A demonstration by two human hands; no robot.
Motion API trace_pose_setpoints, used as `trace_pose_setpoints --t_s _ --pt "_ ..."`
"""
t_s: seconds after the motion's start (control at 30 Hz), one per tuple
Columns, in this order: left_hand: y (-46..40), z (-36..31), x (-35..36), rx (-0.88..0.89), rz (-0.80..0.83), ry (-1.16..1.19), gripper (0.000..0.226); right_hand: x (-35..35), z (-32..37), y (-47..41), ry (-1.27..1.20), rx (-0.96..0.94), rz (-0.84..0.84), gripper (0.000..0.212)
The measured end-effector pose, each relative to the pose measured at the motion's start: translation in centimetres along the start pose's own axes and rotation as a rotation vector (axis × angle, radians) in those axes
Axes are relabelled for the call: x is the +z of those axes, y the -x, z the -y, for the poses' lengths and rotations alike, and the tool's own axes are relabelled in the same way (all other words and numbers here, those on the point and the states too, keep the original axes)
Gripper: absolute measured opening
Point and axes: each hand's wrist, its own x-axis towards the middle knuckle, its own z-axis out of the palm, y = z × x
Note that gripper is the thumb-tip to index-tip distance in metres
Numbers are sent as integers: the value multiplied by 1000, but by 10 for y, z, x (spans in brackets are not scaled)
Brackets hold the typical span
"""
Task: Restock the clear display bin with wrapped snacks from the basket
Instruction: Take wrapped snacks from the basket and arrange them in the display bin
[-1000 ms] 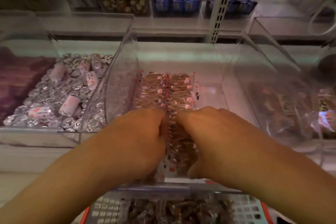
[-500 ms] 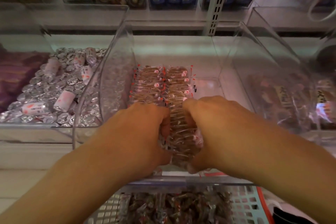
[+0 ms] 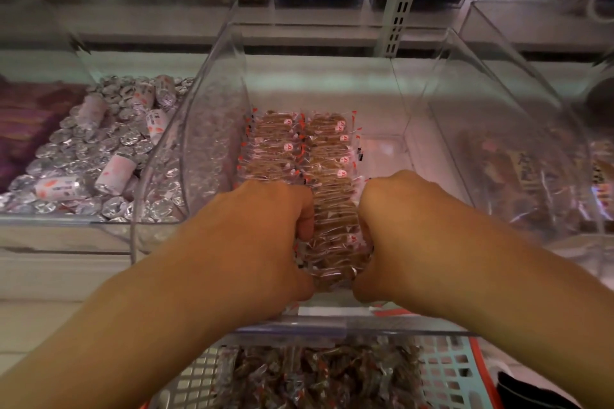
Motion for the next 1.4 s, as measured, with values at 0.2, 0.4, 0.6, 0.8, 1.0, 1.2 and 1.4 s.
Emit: trace_pose_setpoints --t_s 0.2,0.4,0.6,0.8,1.0,1.2,1.4 --pt "0 0 -4 -47 76 99 38 -9 -1 3 2 53 45 55" --pt "10 -8 -12 19 -28 114 21 -21 -2 15 -56 88 -54 51" --pt "46 -29 -31 286 -350 61 18 -25 -4 60 -82 -282 -593 18" --pt "117 -23 14 507 -32 -110 11 57 3 109 145 -492 -24 16" --pt "114 30 185 97 620 -359 23 248 -38 105 212 -180 723 52" --pt "156 86 328 -438 767 -91 69 387 -59 123 -659 357 642 112" --pt "154 85 394 -501 759 60 50 438 -13 95 -849 585 413 127"
